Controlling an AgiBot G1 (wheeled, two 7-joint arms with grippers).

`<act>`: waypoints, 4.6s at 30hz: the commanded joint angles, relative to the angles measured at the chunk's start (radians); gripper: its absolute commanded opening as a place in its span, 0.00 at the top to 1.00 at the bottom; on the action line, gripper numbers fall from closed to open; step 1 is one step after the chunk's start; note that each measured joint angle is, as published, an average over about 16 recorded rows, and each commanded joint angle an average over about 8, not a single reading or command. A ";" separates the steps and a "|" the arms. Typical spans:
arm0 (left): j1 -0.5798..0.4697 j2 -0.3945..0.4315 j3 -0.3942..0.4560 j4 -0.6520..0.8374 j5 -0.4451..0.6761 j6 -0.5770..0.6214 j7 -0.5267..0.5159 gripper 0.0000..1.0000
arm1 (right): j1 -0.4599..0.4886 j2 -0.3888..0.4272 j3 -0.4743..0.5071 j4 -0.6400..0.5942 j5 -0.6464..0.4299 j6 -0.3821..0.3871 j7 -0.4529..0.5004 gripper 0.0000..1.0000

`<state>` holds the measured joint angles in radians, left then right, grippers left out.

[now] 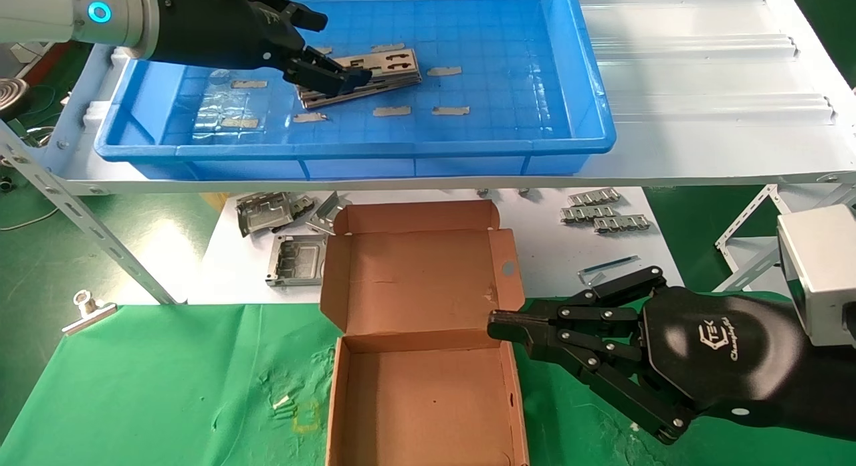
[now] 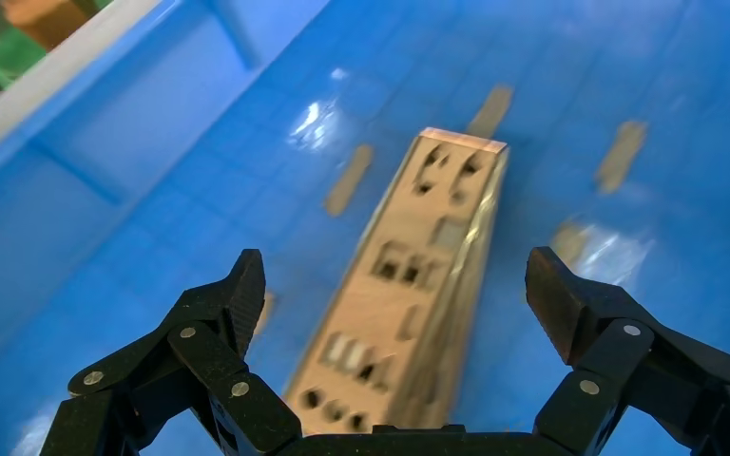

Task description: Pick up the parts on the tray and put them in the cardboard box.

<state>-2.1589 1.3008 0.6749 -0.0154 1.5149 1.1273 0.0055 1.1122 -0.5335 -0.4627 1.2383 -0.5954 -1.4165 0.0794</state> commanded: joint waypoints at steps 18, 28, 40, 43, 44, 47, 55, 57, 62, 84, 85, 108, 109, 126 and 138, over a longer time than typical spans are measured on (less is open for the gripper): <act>0.017 0.029 0.020 0.002 0.028 -0.051 -0.034 1.00 | 0.000 0.000 0.000 0.000 0.000 0.000 0.000 1.00; 0.027 0.033 0.026 -0.005 0.036 -0.077 -0.052 0.98 | 0.000 0.000 0.000 0.000 0.000 0.000 0.000 1.00; 0.025 0.030 0.024 -0.023 0.031 -0.082 -0.059 0.99 | 0.000 0.000 0.000 0.000 0.000 0.000 0.000 1.00; 0.021 0.028 0.022 -0.027 0.028 -0.087 -0.053 0.99 | 0.000 0.000 0.000 0.000 0.000 0.000 0.000 1.00; 0.020 0.027 0.022 -0.028 0.027 -0.090 -0.050 0.99 | 0.000 0.000 0.000 0.000 0.000 0.000 0.000 1.00; 0.019 0.026 0.020 -0.028 0.026 -0.103 -0.043 1.00 | 0.000 0.000 0.000 0.000 0.000 0.000 0.000 1.00; 0.023 0.027 0.019 -0.028 0.023 -0.125 -0.022 1.00 | 0.000 0.000 0.000 0.000 0.000 0.000 0.000 1.00; 0.024 0.027 0.020 -0.027 0.024 -0.123 -0.018 1.00 | 0.000 0.000 0.000 0.000 0.000 0.000 0.000 1.00; 0.025 0.027 0.021 -0.025 0.025 -0.116 -0.012 0.76 | 0.000 0.000 0.000 0.000 0.000 0.000 0.000 1.00; -0.016 -0.005 -0.007 -0.031 -0.019 -0.013 0.014 1.00 | 0.000 0.000 0.000 0.000 0.000 0.000 0.000 1.00; -0.020 -0.012 -0.011 -0.034 -0.025 0.012 0.018 1.00 | 0.000 0.000 0.000 0.000 0.000 0.000 0.000 1.00; 0.154 -0.274 0.043 -0.447 -0.300 0.481 0.096 1.00 | 0.000 0.000 0.000 0.000 0.000 0.000 0.000 1.00; 0.171 -0.295 0.061 -0.494 -0.322 0.478 0.076 1.00 | 0.000 0.000 0.000 0.000 0.000 0.000 0.000 1.00; 0.410 -0.392 0.185 -0.795 -0.363 0.334 -0.054 1.00 | 0.000 0.000 0.000 0.000 0.000 0.000 0.000 0.00; 0.578 -0.344 0.256 -0.912 -0.242 0.124 -0.139 1.00 | 0.000 0.000 0.000 0.000 0.000 0.000 0.000 0.00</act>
<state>-1.5867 0.9535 0.9271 -0.9307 1.2671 1.2589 -0.1332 1.1123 -0.5335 -0.4628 1.2383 -0.5953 -1.4165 0.0794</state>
